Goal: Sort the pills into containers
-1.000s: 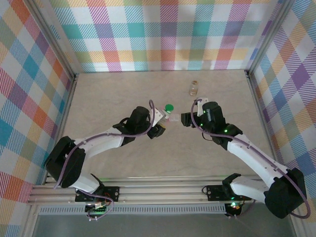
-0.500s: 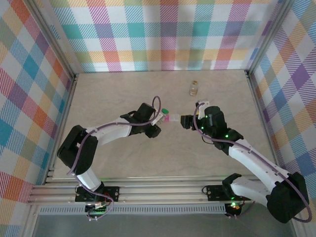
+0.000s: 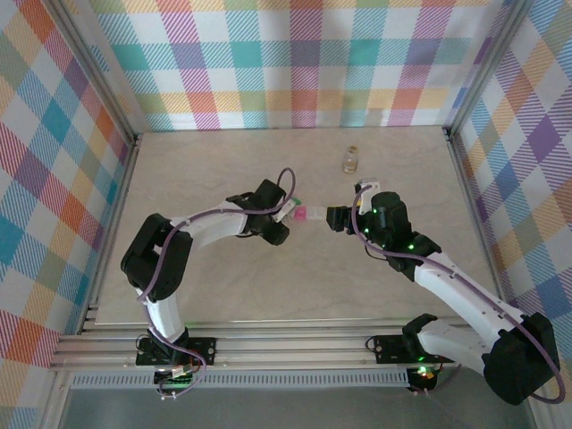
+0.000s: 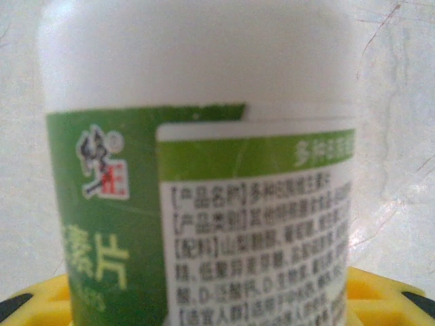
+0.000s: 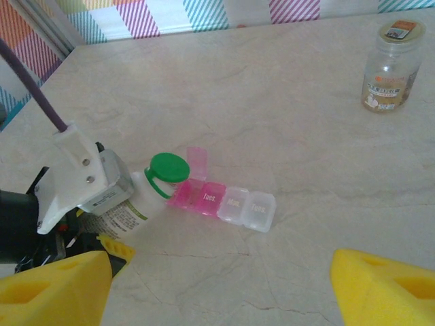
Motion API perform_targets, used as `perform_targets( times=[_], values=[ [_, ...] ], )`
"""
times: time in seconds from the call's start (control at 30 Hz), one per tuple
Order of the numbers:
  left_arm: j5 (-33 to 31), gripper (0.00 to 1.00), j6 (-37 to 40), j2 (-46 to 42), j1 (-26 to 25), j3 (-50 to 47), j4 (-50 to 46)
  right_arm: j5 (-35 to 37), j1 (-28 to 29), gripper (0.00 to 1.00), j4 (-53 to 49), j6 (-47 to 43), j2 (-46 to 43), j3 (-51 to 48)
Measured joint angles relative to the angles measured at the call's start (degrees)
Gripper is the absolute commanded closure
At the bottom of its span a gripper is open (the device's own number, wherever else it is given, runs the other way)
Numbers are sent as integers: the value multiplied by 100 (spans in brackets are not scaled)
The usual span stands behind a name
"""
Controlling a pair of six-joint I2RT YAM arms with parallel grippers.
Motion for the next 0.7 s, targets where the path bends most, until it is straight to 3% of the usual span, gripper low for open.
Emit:
perform_targets(
  times=[0.7],
  values=[
    [-98,100,2,822,125,1580,-1873,-87,0,17,20,46,7,0]
  ],
)
